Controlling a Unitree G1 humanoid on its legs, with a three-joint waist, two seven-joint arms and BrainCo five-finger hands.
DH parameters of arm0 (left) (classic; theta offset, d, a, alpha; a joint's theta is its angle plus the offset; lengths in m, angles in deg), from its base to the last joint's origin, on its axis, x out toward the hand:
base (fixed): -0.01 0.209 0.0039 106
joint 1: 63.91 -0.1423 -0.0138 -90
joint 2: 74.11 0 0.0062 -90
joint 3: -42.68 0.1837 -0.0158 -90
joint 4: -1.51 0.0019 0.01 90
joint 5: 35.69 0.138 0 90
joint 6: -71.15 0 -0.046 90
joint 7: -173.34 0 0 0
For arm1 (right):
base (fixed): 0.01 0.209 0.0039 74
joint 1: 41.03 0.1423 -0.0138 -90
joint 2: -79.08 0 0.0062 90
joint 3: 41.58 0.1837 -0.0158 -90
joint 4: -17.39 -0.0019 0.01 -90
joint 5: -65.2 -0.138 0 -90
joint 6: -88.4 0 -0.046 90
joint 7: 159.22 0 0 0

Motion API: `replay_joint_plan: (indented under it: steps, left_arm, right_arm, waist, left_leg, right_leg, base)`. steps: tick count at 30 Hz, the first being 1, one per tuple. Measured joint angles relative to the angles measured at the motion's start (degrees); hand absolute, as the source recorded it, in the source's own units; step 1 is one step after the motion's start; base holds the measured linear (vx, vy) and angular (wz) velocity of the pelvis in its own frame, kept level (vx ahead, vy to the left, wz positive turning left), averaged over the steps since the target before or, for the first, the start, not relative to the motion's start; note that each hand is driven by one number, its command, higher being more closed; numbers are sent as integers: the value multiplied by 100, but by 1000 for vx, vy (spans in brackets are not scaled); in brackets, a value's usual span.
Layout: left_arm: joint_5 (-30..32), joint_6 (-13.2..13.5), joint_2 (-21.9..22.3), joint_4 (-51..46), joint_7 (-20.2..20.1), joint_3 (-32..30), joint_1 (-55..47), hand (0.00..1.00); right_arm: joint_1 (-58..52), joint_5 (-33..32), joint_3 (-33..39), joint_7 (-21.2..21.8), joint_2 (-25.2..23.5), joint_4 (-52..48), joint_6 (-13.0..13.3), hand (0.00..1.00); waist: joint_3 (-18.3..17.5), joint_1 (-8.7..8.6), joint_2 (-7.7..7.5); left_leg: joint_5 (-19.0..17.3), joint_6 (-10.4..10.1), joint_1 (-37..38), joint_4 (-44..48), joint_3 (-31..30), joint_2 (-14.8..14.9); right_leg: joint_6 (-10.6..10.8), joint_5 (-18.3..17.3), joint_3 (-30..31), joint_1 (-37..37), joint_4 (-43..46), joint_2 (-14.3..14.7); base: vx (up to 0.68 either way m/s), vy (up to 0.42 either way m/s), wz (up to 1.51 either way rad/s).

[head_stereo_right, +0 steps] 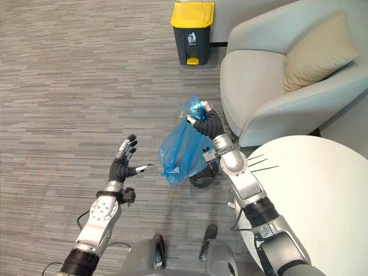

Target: Gather rubbish on tea table into small bin, then transfer packed bag to large trash can.

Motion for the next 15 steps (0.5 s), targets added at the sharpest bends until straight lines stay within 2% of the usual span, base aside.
replay_joint_plan:
  steps: [2, 3, 8, 9, 12, 15]
  left_arm:
    - [222, -108, -8, 281, -6, 269, 58, 0]
    - [331, -172, 29, 456, -17, 429, 93, 0]
    - [387, -253, 241, 952, -29, 745, 257, 0]
    - [424, -249, 325, 1107, -15, 811, 416, 100]
    - [498, -250, 453, 1531, 20, 847, 710, 100]
    - [540, -259, 475, 1743, 36, 848, 773, 100]
  right_arm:
    - [69, -89, -318, 87, -258, -99, -4, 100]
    - [143, -197, -623, 101, -388, -272, -16, 100]
    - [621, -502, -1388, 215, -831, -303, -48, 100]
    - [745, -622, -1656, 231, -907, -302, -73, 100]
    - [759, -829, -1962, 314, -1027, -288, -218, 100]
    - [759, -963, -1973, 327, -1011, -278, -226, 100]
  waist:
    - [-79, 27, -118]
    - [-89, 15, -125]
    - [-271, 24, -158]
    - [-290, 33, -181]
    - [-416, 91, -205]
    - [-439, 77, -205]
  left_leg:
    - [42, 58, 23, -23, 121, -125]
    - [35, 69, 63, -13, 135, -203]
    - [-41, 162, 134, 73, 276, -254]
    - [-91, 174, 134, 173, 293, -229]
    - [-115, 165, 169, 225, 369, -186]
    - [-134, 140, 223, 222, 416, -140]
  right_leg:
    - [17, 350, 102, 104, -340, -62]
    - [30, 478, 151, 195, -477, -81]
    - [67, 635, 400, 290, -646, -87]
    - [61, 643, 440, 317, -647, -85]
    - [55, 651, 555, 322, -646, -46]
    - [66, 642, 618, 395, -648, 10]
  base:
    - [-53, 174, -17]
    - [-24, 154, -13]
    - [-10, 67, -17]
    - [-18, 22, -13]
    - [-28, 8, -18]
    - [-38, -6, -13]
